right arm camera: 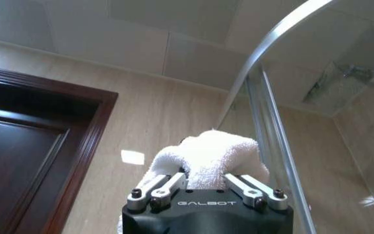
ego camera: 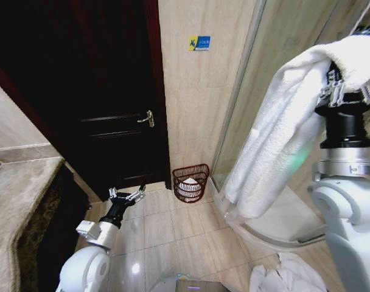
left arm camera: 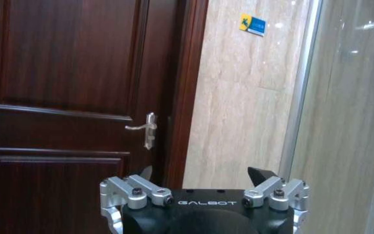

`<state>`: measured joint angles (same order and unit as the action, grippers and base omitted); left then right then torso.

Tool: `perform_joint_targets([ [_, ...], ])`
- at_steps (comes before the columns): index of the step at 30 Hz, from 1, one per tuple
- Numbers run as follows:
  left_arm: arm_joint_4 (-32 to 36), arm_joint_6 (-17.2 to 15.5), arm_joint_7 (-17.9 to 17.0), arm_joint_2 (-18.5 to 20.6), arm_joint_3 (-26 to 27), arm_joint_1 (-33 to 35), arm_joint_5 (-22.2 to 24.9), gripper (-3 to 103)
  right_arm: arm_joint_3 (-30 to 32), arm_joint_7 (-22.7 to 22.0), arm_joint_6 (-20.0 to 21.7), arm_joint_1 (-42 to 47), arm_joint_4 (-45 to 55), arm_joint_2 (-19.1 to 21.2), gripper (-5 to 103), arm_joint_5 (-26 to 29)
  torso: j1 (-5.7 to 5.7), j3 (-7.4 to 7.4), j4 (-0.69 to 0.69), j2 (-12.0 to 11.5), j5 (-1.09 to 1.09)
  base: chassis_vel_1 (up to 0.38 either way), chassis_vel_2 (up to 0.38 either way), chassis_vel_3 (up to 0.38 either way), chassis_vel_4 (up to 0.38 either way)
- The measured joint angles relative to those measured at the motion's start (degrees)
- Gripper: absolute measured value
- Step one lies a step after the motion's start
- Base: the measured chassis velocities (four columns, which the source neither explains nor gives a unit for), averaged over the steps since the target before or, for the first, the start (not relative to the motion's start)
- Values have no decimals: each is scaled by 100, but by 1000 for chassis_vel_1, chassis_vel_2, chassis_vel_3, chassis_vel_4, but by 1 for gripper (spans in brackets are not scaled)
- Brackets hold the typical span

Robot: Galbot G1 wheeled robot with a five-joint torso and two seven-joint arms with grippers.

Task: Discard the used towel into the hamper.

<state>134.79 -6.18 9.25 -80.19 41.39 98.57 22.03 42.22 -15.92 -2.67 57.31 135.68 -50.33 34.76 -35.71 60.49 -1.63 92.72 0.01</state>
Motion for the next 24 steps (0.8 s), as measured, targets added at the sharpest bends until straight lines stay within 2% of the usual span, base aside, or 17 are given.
perform_joint_targets([
  [11, 0, 0, 0, 1, 0, 0, 0, 99, 55, -11, 4, 116, 72, -5, 12, 17, 2, -1, 0, 2, 0, 119, 123, -117, -119],
  [12, 0, 0, 0, 1, 0, 0, 0, 99, 52, -6, -25, 121, 67, -7, 12, 19, 2, 0, -2, 1, -5, 171, 180, -180, -159],
  [16, 0, 0, -1, 2, 1, 0, 0, 99, 23, 10, -144, 122, 22, -8, 12, 58, 0, 0, -3, 1, -6, 161, 174, -143, -140],
  [24, 0, 0, 0, 0, -1, 0, -1, 99, -17, 95, -263, 134, -109, -3, 12, 78, 0, 0, 1, 1, 2, 5, -25, 9, 1],
])
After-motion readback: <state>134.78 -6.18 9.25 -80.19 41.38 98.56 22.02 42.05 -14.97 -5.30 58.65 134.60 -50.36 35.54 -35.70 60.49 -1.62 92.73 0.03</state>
